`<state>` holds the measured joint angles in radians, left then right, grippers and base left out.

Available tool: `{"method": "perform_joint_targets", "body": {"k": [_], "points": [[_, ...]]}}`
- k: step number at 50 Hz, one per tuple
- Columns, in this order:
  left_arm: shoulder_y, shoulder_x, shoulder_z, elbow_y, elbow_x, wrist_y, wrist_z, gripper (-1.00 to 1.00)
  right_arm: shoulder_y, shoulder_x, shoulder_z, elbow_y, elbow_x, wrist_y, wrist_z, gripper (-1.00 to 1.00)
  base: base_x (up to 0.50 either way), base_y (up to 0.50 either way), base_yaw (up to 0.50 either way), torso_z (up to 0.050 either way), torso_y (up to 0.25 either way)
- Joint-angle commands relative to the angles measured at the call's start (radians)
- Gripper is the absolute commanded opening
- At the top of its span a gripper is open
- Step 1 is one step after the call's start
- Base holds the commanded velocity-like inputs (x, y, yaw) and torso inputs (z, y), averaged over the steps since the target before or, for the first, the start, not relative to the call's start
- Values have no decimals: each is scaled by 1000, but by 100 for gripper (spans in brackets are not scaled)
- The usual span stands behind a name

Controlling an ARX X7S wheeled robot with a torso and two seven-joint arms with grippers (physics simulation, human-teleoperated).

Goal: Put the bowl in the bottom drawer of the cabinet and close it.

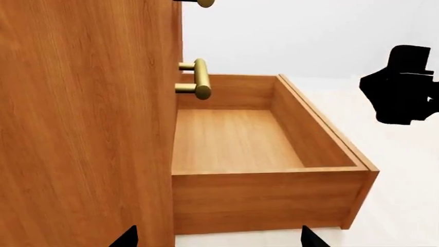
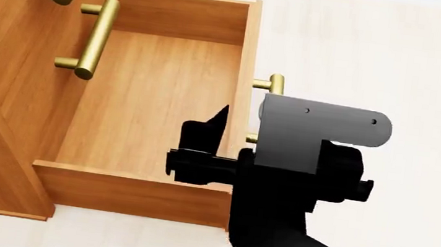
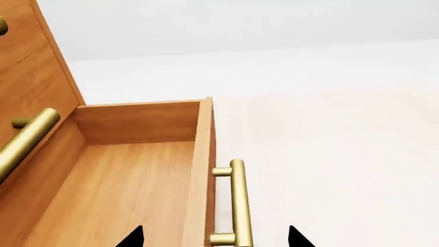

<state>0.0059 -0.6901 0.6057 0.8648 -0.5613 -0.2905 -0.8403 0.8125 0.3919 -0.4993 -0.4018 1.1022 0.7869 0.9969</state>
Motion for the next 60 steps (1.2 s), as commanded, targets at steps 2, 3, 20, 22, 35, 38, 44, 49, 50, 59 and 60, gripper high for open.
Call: {"method": "perform_joint_targets", "body": {"k": [2, 3, 20, 22, 35, 38, 44, 49, 50, 59, 60], "points": [[-1, 2, 6, 2, 4, 0, -1, 100, -71, 135, 75, -205, 27, -42, 6, 100, 0, 0, 0, 0, 0], [-2, 2, 7, 3, 4, -3, -2, 100, -74, 141, 80, -212, 29, -45, 6, 100, 0, 0, 0, 0, 0], [-2, 0, 9, 1, 2, -1, -3, 100, -332, 323, 224, -318, -41, -245, -140, 100, 0, 0, 0, 0, 0], [-4, 1, 13, 0, 5, -3, -2, 100, -418, 354, 258, -310, -101, -323, -201, 100, 0, 0, 0, 0, 0], [4, -8, 3, -2, -2, 9, -4, 100, -714, 474, 478, -326, 45, -495, -302, 100, 0, 0, 0, 0, 0], [0, -6, 5, -5, -3, 7, -3, 100, -776, 505, 516, -358, 51, -507, -300, 100, 0, 0, 0, 0, 0], [3, -3, 11, -11, 5, 11, -1, 100, -929, 539, 594, -391, 43, -564, -381, 100, 0, 0, 0, 0, 0], [1, 6, 19, -22, 8, 12, 4, 100, -1040, 549, 659, -395, 44, -606, -446, 100, 0, 0, 0, 0, 0], [-3, 7, 21, -18, 6, 5, 2, 100, -1076, 553, 691, -403, 52, -619, -455, 100, 0, 0, 0, 0, 0], [-1, 3, 20, -14, 5, 7, -2, 100, -1327, 513, 869, -392, 80, -694, -576, 100, 0, 0, 0, 0, 0], [0, 4, 21, -15, 7, 8, 0, 100, -1348, 512, 892, -391, 95, -699, -582, 100, 0, 0, 0, 0, 0]]}}
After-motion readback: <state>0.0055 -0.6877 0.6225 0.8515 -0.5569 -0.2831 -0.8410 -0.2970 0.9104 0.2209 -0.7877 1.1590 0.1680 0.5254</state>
